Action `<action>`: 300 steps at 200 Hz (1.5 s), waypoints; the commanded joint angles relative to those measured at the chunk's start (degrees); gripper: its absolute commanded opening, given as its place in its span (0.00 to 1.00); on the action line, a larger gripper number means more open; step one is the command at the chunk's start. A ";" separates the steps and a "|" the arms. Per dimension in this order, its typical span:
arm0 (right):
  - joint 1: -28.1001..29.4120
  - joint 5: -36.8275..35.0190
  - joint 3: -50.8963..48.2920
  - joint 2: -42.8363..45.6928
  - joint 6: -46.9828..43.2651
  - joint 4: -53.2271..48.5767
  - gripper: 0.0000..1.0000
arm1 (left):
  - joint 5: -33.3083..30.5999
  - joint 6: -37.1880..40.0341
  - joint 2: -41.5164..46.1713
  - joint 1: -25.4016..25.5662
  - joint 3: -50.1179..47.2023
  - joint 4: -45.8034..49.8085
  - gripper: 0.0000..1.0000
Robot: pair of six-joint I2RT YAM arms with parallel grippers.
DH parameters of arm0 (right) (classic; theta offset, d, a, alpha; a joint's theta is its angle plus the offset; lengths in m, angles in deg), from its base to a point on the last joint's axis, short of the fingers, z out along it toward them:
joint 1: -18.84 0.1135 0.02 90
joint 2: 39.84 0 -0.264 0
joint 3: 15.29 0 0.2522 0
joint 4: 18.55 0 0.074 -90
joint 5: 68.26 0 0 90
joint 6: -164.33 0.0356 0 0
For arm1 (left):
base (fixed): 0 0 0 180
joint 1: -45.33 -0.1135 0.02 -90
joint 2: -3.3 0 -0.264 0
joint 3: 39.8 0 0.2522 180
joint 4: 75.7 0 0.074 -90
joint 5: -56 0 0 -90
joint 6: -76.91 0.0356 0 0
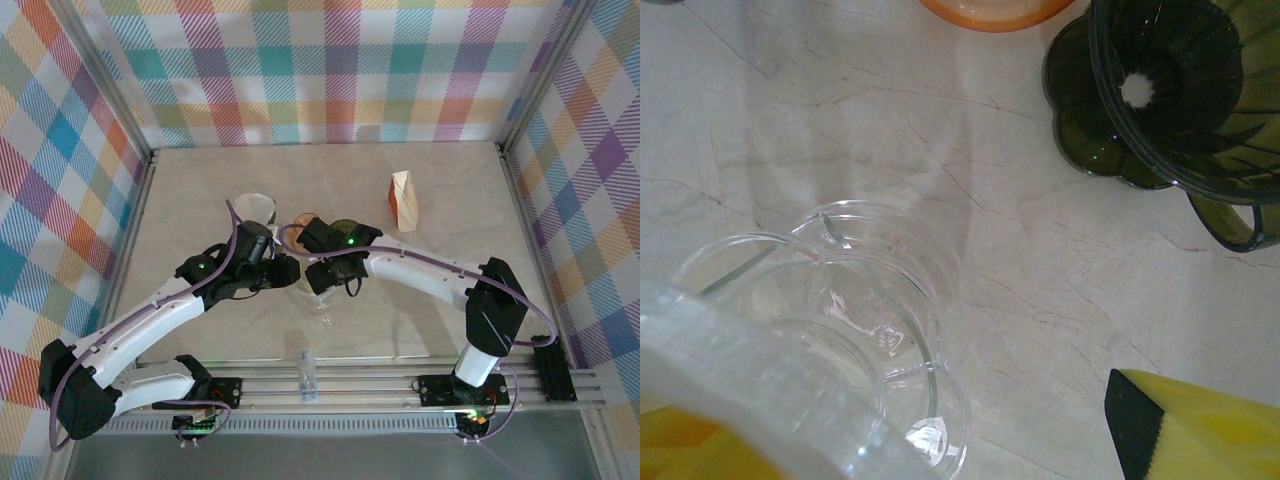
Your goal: Place the coffee filter in the dripper
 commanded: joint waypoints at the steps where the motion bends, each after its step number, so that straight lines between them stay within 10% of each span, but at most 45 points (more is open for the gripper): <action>1: -0.11 0.19 -1.36 -0.27 1.05 -0.36 0.78 | 0.70 -0.32 0.64 -0.63 -0.74 0.68 0.35; 75: -0.08 0.36 -1.83 0.10 1.32 -0.15 0.78 | 1.19 -0.34 -0.28 -0.59 -1.21 0.20 0.17; 300: -0.44 1.41 -2.76 -1.05 1.89 0.48 0.79 | 1.81 -1.13 -0.08 -0.55 -2.03 -0.66 0.21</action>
